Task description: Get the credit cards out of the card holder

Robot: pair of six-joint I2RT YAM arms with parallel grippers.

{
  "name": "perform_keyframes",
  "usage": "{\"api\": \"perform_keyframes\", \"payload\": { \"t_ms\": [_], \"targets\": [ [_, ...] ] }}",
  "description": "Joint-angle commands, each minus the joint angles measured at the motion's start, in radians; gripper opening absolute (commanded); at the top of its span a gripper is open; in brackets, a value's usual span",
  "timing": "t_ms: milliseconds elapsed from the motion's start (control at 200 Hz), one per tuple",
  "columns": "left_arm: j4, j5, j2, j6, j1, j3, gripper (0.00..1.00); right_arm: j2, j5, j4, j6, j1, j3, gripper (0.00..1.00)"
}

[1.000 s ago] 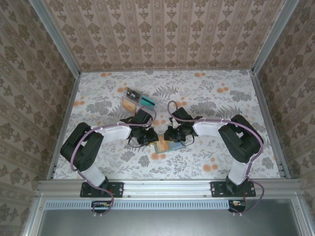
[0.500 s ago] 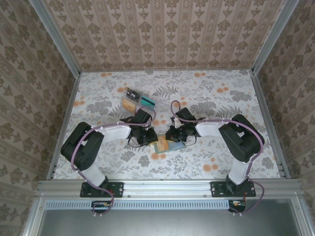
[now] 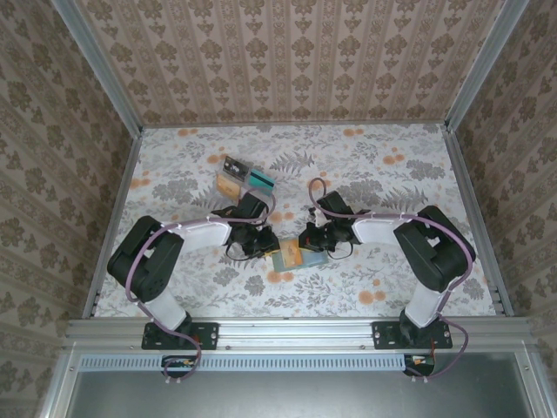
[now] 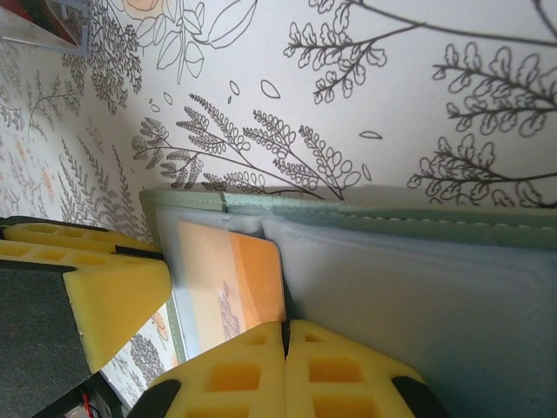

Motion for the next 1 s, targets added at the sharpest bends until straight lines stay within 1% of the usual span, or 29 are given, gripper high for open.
{"api": "perform_keyframes", "payload": {
  "t_ms": [0, 45, 155, 230, 355, 680, 730, 855, 905, 995],
  "targets": [
    [-0.034, -0.017, 0.011, 0.022, 0.009, -0.017, 0.18, -0.017, 0.013, 0.006, -0.007, -0.004, -0.014, 0.04],
    [-0.033, -0.016, 0.012, 0.023, 0.009, -0.017, 0.17, -0.011, 0.003, 0.013, -0.007, -0.004, -0.013, 0.07],
    [-0.033, -0.015, 0.016, 0.023, 0.009, -0.017, 0.17, 0.004, -0.028, 0.017, -0.008, -0.001, -0.008, 0.2],
    [-0.032, -0.014, 0.019, 0.025, 0.009, -0.018, 0.17, 0.013, -0.03, 0.01, -0.014, 0.002, 0.0, 0.24],
    [-0.033, -0.019, 0.023, 0.022, 0.011, -0.023, 0.16, 0.036, -0.035, -0.003, -0.022, 0.009, 0.013, 0.26],
    [-0.032, -0.021, 0.032, 0.023, 0.01, -0.03, 0.16, 0.081, -0.037, -0.015, -0.038, 0.022, 0.03, 0.26],
    [-0.032, -0.02, 0.034, 0.023, 0.01, -0.03, 0.15, 0.083, -0.038, -0.014, -0.042, 0.023, 0.032, 0.24],
    [-0.03, -0.02, 0.034, 0.022, 0.01, -0.029, 0.15, 0.069, -0.018, -0.016, -0.046, 0.023, 0.028, 0.13],
    [-0.033, -0.02, 0.032, 0.023, 0.01, -0.028, 0.14, 0.055, 0.006, -0.022, -0.05, 0.023, 0.025, 0.07],
    [-0.037, -0.021, 0.027, 0.025, 0.012, -0.026, 0.14, 0.018, 0.065, -0.049, -0.06, 0.019, 0.019, 0.02]
  ]
}}
